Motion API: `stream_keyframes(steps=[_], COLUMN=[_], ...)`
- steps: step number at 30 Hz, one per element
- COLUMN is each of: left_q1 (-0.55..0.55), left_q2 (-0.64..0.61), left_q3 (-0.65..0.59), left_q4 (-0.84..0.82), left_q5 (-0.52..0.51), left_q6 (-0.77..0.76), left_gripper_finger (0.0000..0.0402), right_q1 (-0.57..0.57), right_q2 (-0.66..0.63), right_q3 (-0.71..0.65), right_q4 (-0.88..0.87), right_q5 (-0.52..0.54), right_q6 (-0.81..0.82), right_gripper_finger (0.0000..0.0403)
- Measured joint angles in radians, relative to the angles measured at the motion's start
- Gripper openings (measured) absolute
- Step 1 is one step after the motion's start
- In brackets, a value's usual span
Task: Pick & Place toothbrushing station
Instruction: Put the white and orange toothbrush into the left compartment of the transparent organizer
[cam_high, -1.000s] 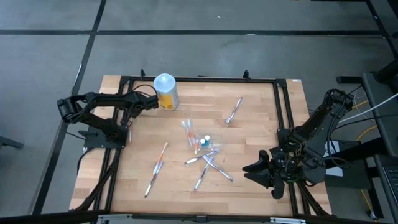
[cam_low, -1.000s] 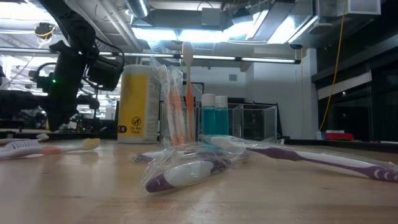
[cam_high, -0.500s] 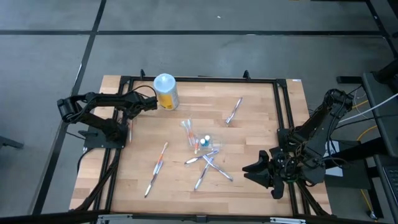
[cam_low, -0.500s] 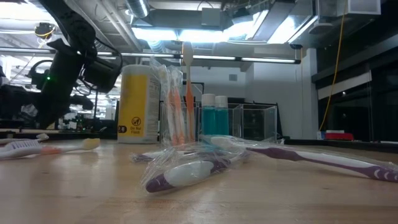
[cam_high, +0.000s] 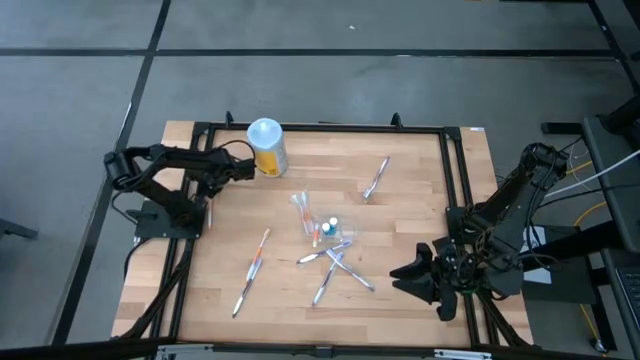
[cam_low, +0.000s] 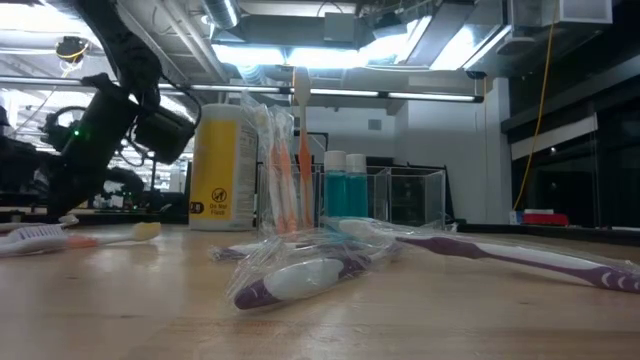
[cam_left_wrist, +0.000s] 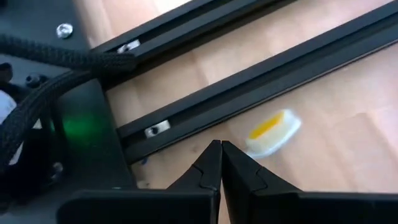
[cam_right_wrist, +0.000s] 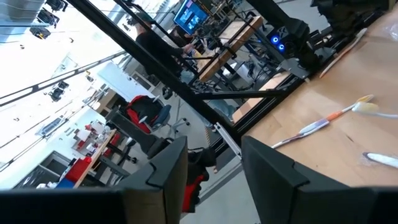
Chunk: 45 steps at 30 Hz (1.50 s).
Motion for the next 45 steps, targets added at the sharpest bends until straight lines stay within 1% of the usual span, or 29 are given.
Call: stream_keyframes(steps=[5, 11, 14, 21, 24, 28, 34, 36, 39, 42, 45], left_q1=[-0.038, -0.129, -0.182, -0.337, -0.392, -0.452, -0.574, -0.631, -0.698, -0.748, -0.789], left_q2=[0.086, 0.172, 0.187, 0.179, 0.179, 0.179, 0.207, 0.237, 0.283, 0.315, 0.332], left_q3=[0.0, 0.01, 0.023, 0.052, 0.094, 0.164, 0.271, 0.334, 0.396, 0.455, 0.493], left_q4=[0.053, 0.069, 0.047, 0.03, 0.032, 0.073, 0.25, 0.309, 0.245, 0.277, 0.265], left_q5=[0.03, 0.019, 0.019, 0.087, 0.124, 0.144, 0.128, 0.133, 0.125, 0.111, 0.081], left_q6=[0.0, -0.014, -0.016, -0.02, -0.02, -0.019, -0.015, -0.013, -0.012, -0.009, -0.008], left_gripper_finger=[0.0003, 0.0002, 0.0003, 0.0002, 0.0003, 0.0002, 0.0003, 0.0002, 0.0002, 0.0003, 0.0002], right_q1=[0.014, 0.017, 0.017, 0.017, 0.017, 0.017, 0.017, 0.017, 0.017, 0.017, 0.016], right_q2=[0.0, 0.0, 0.0, 0.0, 0.0, 0.0, 0.0, 0.0, 0.0, 0.0, 0.0], right_q3=[0.0, 0.0, 0.0, 0.0, 0.0, 0.0, 0.0, 0.0, 0.0, 0.0, 0.0], right_q4=[0.0, 0.0, -0.001, -0.001, 0.0, 0.001, 0.015, 0.035, 0.07, 0.101, 0.101], right_q5=[0.0, 0.0, 0.0, 0.003, 0.003, 0.003, 0.011, 0.02, 0.037, 0.038, 0.059], right_q6=[0.001, 0.001, 0.0, -0.027, -0.047, -0.059, -0.085, -0.109, -0.151, -0.189, -0.203], right_gripper_finger=[0.0155, 0.0155, 0.0155, 0.0155, 0.0155, 0.0155, 0.0155, 0.0155, 0.0155, 0.0155, 0.0155])
